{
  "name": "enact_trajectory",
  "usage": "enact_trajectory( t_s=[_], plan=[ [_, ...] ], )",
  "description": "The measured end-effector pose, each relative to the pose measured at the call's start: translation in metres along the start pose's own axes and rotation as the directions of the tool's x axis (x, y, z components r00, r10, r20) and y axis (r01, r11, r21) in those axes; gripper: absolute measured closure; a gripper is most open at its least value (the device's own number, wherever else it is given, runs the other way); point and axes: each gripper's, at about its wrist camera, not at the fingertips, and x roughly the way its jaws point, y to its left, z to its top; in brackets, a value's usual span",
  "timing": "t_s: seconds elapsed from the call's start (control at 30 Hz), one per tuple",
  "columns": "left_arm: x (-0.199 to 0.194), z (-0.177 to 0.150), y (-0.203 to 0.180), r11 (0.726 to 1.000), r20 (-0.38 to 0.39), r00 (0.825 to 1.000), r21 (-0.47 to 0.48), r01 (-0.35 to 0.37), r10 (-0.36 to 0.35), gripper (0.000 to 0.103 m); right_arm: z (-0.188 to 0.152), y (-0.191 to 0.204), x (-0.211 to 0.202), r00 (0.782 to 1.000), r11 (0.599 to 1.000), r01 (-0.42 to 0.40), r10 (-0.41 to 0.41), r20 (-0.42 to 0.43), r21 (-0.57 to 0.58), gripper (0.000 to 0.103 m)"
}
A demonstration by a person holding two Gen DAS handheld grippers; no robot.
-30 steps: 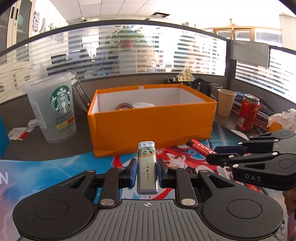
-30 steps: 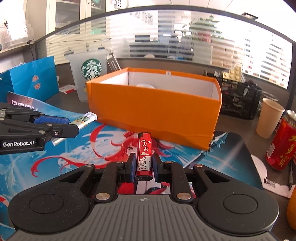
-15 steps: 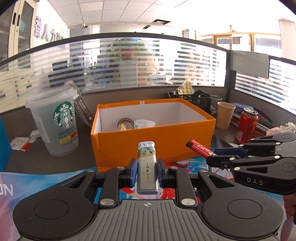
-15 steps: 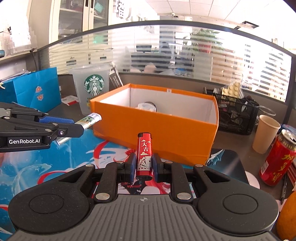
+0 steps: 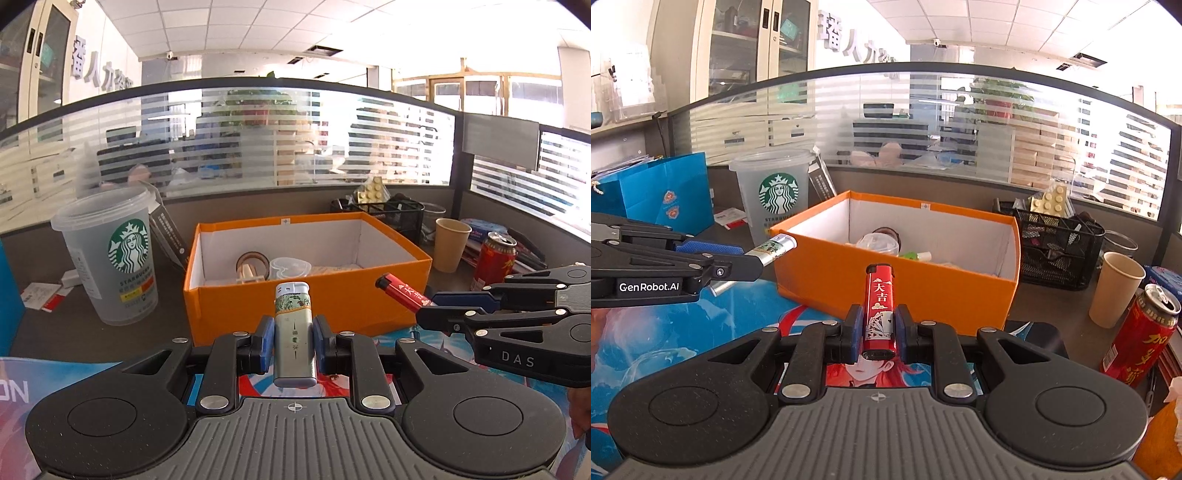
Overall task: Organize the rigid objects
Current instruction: 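Carry both lighters over the orange box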
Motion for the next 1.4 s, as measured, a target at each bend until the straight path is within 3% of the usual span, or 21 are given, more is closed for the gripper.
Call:
enact_trajectory(
  t_s=[0.77,1.4],
  plan=[
    [0.026,0.037,0.017,1.0,0.035,0.999,-0.011,0.004,-0.003,0.082,0.033,-0.02,0.014,0.999,1.0,0.026,-0.027,0.044,0.008,0.085],
    [0.081,0.076,0.038,1.0,0.015,1.0,-0.031,-0.003,0.003,0.082,0.072,-0.042,0.052,0.997,0.999,0.036,-0.036,0.074,0.001,0.085]
  ],
)
